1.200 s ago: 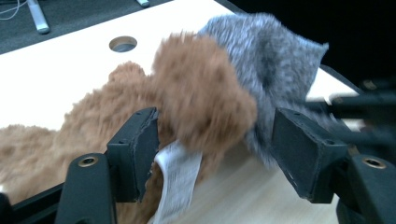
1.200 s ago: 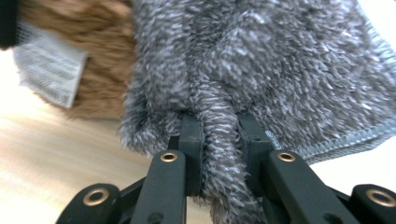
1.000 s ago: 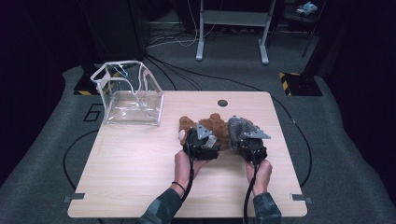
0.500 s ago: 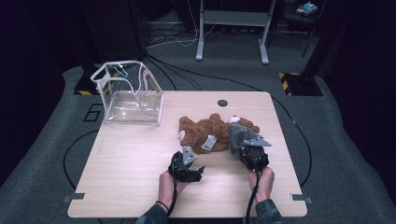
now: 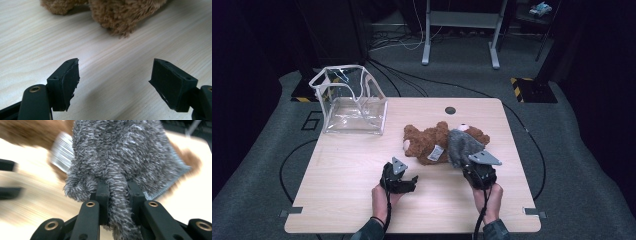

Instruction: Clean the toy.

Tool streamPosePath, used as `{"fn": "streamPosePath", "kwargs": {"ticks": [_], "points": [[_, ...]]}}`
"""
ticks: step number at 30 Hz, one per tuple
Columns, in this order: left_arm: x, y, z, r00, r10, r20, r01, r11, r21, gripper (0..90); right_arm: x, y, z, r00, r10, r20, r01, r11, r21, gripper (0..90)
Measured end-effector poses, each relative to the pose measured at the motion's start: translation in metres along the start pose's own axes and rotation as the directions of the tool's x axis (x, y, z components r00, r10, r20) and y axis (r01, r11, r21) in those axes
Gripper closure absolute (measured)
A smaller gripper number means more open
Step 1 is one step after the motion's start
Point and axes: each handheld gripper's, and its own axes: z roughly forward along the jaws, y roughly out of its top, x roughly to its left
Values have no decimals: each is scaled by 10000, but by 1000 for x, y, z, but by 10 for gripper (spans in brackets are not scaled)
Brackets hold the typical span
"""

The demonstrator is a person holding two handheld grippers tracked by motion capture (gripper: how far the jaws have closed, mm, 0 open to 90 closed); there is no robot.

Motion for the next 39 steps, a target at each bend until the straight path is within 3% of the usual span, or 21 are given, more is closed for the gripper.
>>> {"fn": "streamPosePath", "kwargs": {"ticks": [2,5,8,10,13,18,21,24,27,30,34,39], "points": [[-1,2,-1,10000,-88,35,89,10000,-34,226,9,11,4,9996,-266,-124,264,9995,-163,756],[0,8,-4,10000,-89,-8,89,9997,-229,226,9,18,22,9993,-378,61,376,9986,361,756],[1,12,-8,9999,-133,-17,132,9991,-393,229,-1,9,39,9984,-269,489,215,9939,1081,756],[2,16,-12,9999,-133,-55,130,9985,-539,231,-11,-5,48,9972,57,745,-176,9871,1592,756],[4,23,-19,9999,-75,-104,67,9972,-746,232,-15,-25,48,9974,192,690,-324,9802,1954,756],[3,38,-28,9994,-131,-331,85,9907,-1359,236,9,-28,30,9989,-393,-261,424,9901,1336,755],[3,49,-34,9984,-116,-554,19,9852,-1713,240,26,-16,21,9930,-864,-809,930,9923,821,756],[2,59,-39,9966,153,-809,-308,9805,-1940,269,47,4,12,9838,-1348,-1181,1376,9903,164,756],[0,66,-40,9932,480,-1063,-694,9757,-2079,390,63,23,11,9710,-1929,-1414,1894,9812,-379,756],[-1,70,-34,9906,768,-1130,-972,9775,-1873,538,72,38,21,9640,-2260,-1403,2230,9741,-368,756],[3,72,-25,9898,862,-1132,-1030,9830,-1520,661,76,43,52,9725,-1886,-1369,1939,9807,263,756],[9,74,-21,9919,606,-1117,-755,9880,-1344,722,67,31,72,9864,-1397,-869,1500,9806,1261,756]]}}
